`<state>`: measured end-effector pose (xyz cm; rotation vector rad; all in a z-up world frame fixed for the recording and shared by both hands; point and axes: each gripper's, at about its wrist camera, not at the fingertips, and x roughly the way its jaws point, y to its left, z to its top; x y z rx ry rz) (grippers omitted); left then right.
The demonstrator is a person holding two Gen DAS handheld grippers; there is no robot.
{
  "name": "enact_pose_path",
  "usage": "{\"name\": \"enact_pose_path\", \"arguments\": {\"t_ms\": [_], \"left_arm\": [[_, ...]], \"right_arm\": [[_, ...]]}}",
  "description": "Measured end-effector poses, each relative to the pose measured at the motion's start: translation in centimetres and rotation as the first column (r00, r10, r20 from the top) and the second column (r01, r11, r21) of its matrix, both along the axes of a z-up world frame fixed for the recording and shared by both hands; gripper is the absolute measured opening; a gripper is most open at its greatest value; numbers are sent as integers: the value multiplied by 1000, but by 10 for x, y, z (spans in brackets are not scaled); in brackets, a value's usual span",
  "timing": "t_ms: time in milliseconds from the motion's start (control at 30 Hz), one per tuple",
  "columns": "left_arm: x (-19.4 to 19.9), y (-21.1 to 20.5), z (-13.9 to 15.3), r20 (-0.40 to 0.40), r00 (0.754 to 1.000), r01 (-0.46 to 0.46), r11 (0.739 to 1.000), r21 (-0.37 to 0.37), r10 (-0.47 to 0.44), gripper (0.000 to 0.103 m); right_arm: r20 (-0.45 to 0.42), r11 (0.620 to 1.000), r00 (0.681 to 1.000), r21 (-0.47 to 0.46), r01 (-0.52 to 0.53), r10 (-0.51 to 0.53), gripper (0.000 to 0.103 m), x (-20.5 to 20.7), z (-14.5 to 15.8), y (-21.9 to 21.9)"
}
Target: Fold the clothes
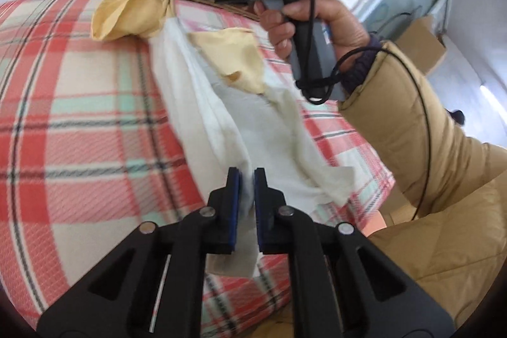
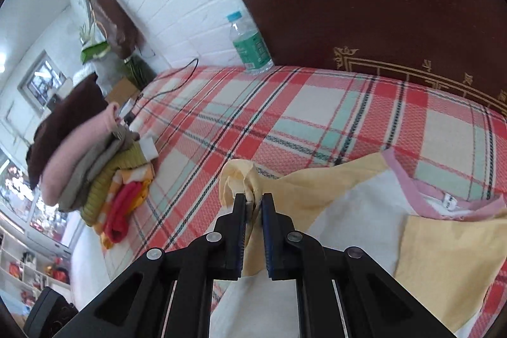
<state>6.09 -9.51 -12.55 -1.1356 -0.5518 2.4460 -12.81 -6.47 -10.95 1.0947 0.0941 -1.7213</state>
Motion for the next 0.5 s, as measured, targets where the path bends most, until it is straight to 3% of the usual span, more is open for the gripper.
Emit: {"name": "enact_pose_path", "arguments": {"t_ms": [233, 300, 367, 467, 500], "left_arm": [[-30, 49, 6, -5, 990, 141, 990, 8, -141, 10], [-34, 65, 3, 15, 984, 176, 984, 1, -176, 10], [-36, 78, -2, 36, 978, 205, 979, -1, -205, 10], [-38, 91, -13, 71, 971, 231, 973, 3, -230, 10], [-39, 94, -15, 83, 969, 234, 972, 4, -234, 11]], "right_arm": [[111, 983, 980, -63, 174, -167, 9, -39, -14, 86], [126, 975, 968, -22, 222, -218, 9, -47, -29, 104], [79, 974, 971, 37, 223, -225, 11, -48, -39, 110], [-64, 985, 989, 95, 142, -136, 30, -26, -39, 94], [-110, 986, 988, 117, 117, -104, 46, -19, -40, 89]]}}
